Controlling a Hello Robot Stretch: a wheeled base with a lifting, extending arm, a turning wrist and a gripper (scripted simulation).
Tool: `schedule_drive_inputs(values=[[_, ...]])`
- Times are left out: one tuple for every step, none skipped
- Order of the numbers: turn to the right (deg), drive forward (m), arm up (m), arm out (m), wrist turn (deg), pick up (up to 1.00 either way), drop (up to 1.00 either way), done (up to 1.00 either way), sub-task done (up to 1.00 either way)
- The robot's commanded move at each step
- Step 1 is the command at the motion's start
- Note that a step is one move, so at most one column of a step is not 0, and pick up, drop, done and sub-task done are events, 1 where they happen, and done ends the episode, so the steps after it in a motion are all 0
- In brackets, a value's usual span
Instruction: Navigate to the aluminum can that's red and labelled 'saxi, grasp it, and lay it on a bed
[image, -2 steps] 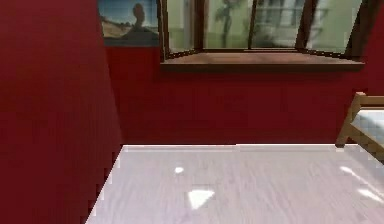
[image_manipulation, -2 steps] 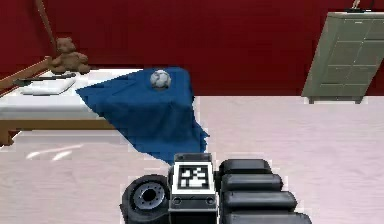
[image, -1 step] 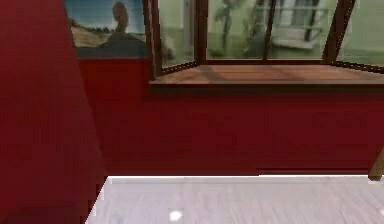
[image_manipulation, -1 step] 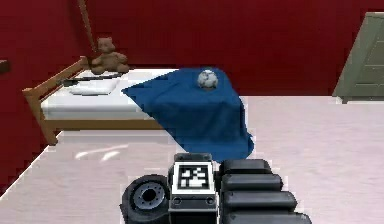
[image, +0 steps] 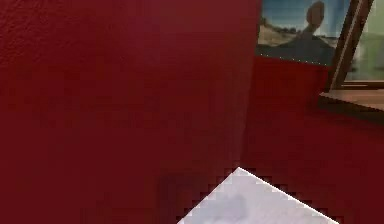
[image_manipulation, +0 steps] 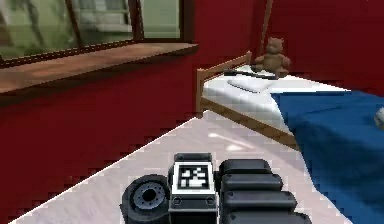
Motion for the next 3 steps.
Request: schedule_drive_inputs(values=[[-45.0, 0.00, 0.00, 0.00, 0.0, 0.00, 0.00, 0.00, 0.00], [0.0, 0.15, 0.00, 0.00, 0.0, 0.00, 0.00, 0.00, 0.00], [45.0, 0.00, 0.00, 0.00, 0.0, 0.00, 0.00, 0.00, 0.00]])
